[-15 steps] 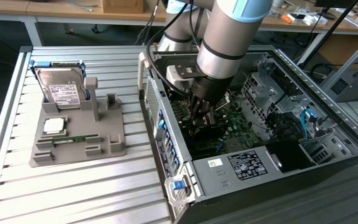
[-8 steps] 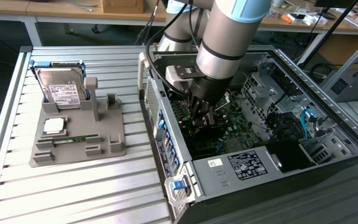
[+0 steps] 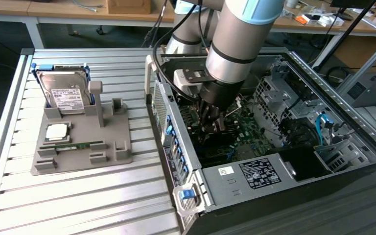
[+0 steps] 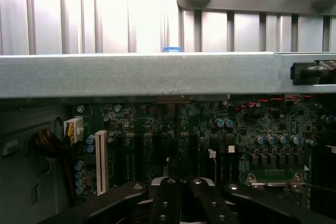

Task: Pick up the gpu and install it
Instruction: 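Press down on the gpu until it lock into place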

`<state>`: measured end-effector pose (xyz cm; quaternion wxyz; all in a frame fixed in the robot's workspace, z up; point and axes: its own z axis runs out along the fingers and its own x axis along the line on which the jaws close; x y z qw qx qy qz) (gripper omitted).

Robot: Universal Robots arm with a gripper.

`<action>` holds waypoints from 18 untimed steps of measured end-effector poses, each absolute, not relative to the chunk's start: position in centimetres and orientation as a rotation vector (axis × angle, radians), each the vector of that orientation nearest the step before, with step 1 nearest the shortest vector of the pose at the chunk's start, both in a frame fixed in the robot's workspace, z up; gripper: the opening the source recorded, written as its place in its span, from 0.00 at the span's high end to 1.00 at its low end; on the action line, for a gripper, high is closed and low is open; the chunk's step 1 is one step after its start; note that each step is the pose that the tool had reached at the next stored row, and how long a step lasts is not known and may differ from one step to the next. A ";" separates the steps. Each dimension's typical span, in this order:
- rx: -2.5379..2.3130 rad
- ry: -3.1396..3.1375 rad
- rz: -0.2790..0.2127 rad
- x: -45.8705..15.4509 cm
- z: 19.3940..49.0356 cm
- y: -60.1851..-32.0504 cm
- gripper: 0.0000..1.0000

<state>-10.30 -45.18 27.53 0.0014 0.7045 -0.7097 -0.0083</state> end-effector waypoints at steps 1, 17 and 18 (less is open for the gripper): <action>2.211 -2.228 -0.026 -10.3 27.5 -45.2 0.90; 2.211 -2.228 -0.026 -10.3 27.3 -45.2 0.90; 2.211 -2.228 -0.026 -10.3 27.2 -45.2 0.90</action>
